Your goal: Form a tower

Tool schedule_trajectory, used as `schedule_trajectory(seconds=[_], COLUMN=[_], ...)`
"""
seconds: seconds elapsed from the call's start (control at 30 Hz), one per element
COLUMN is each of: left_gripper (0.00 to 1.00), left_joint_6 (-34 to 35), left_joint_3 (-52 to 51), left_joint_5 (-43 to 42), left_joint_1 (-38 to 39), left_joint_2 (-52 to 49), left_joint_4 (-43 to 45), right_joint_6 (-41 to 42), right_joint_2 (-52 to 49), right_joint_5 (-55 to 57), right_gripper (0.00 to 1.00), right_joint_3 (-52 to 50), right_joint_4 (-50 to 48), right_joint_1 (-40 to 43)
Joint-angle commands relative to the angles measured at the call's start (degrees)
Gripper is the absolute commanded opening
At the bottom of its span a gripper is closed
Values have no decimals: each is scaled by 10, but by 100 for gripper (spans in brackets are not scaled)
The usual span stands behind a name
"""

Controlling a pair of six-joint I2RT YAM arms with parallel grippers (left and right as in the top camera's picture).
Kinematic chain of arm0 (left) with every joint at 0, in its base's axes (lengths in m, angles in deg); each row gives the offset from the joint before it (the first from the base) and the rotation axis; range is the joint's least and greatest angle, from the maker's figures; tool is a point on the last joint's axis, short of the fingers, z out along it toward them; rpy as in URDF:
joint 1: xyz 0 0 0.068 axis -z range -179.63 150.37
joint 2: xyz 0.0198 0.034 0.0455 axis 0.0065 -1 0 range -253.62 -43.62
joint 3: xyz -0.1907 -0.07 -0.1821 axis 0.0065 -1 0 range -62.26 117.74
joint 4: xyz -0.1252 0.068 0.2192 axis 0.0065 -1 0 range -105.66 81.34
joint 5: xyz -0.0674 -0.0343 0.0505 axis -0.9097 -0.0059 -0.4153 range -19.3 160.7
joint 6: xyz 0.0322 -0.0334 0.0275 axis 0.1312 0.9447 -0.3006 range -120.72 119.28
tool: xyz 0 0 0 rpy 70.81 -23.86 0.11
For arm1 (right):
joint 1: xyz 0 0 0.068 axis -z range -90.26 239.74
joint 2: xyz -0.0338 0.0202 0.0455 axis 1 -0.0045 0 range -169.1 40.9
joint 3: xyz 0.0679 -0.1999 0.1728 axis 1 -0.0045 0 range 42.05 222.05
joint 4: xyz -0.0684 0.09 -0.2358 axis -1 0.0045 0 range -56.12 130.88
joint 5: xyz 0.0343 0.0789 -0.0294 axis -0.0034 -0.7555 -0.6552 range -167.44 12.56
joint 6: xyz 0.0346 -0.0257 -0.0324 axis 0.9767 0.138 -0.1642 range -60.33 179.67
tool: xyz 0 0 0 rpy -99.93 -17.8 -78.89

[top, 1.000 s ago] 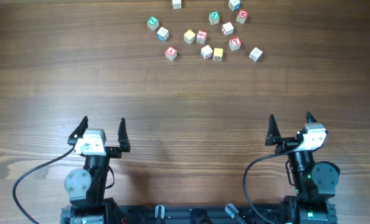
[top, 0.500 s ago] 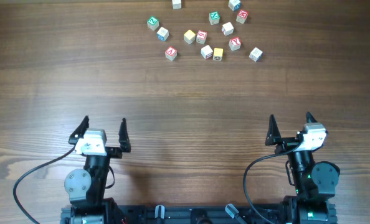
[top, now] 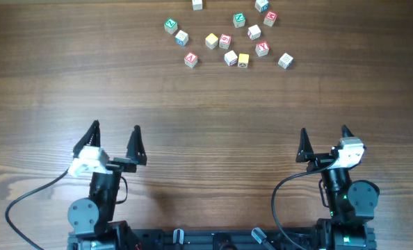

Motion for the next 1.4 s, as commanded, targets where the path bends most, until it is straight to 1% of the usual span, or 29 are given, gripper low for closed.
schedule_trajectory(seconds=[0.0, 0.07, 0.2, 0.3, 0.33, 0.37, 0.4, 0.47, 0.57, 0.63, 0.73, 0.8, 0.83, 0.87, 0.9, 0.97, 1.0, 1.07, 1.13, 1.17, 1.23, 1.33, 1.37], left_gripper=[100, 100, 100, 100, 100, 100, 100, 100, 100, 100, 100, 100, 100, 100, 99, 100, 100, 100, 100, 100, 100, 100, 100], left_joint_6=[81, 81, 77, 89, 113, 134, 149, 150, 150, 154, 160, 145, 121, 106, 92, 33, 3, -65, -103, -106, -133, -150, -170], left_joint_3=[40, 92, 233, 340, 395, 439, 486, 565, 630, 631, 631, 631, 631, 640, 652, 694, 718, 781, 845, 881, 901, 902, 902], left_joint_5=[-29, -81, -136, -215, -252, -271, -281, -281, -316, -317, -325, -325, -325, -313, -280, -171, -134, -66, -2, 17, 19, 39, 45], left_joint_1=[0, 0, 0, 0, 0, 0, 0, 1, 2, 3, 5, 5, 5, 5, 7, 24, 38, 83, 128, 158, 183, 221, 230], left_joint_2=[-61, -131, -316, -450, -506, -543, -578, -642, -696, -700, -700, -700, -700, -700, -701, -715, -728, -786, -870, -940, -999, -1086, -1113], left_joint_4=[37, 37, 37, 31, 10, -23, -69, -165, -247, -269, -348, -373, -374, -388, -404, -442, -453, -472, -498, -500, -484, -425, -409], right_joint_6=[7, 7, 7, 7, 7, 7, 7, 7, 7, 7, 7, 7, 7, 7, 7, 7, 7, 7, 7, 7, 7, 7, 7], right_joint_2=[0, 0, 0, 0, 0, 0, 0, 0, 0, 0, 0, 0, 0, 0, 0, 0, 0, 0, 0, 0, 0, 0, 0], right_joint_5=[6, 6, 6, 6, 6, 6, 6, 6, 6, 6, 6, 6, 6, 6, 6, 6, 6, 6, 6, 6, 6, 6, 6], right_gripper=[100, 100, 100, 100, 100, 100, 100, 100, 100, 100, 100, 100, 100, 100, 100, 100, 100, 100, 100, 100, 100, 100, 100], right_joint_3=[0, 0, 0, 0, 0, 0, 0, 0, 0, 0, 0, 0, 0, 0, 0, 0, 0, 0, 0, 0, 0, 0, 0], right_joint_4=[-2, -2, -2, -2, -2, -2, -2, -2, -2, -2, -2, -2, -2, -2, -2, -2, -2, -2, -2, -2, -2, -2, -2], right_joint_1=[3, 4, 4, 3, 4, 3, 4, 4, 3, 4, 4, 4, 4, 4, 4, 4, 4, 4, 4, 4, 3, 4, 4])
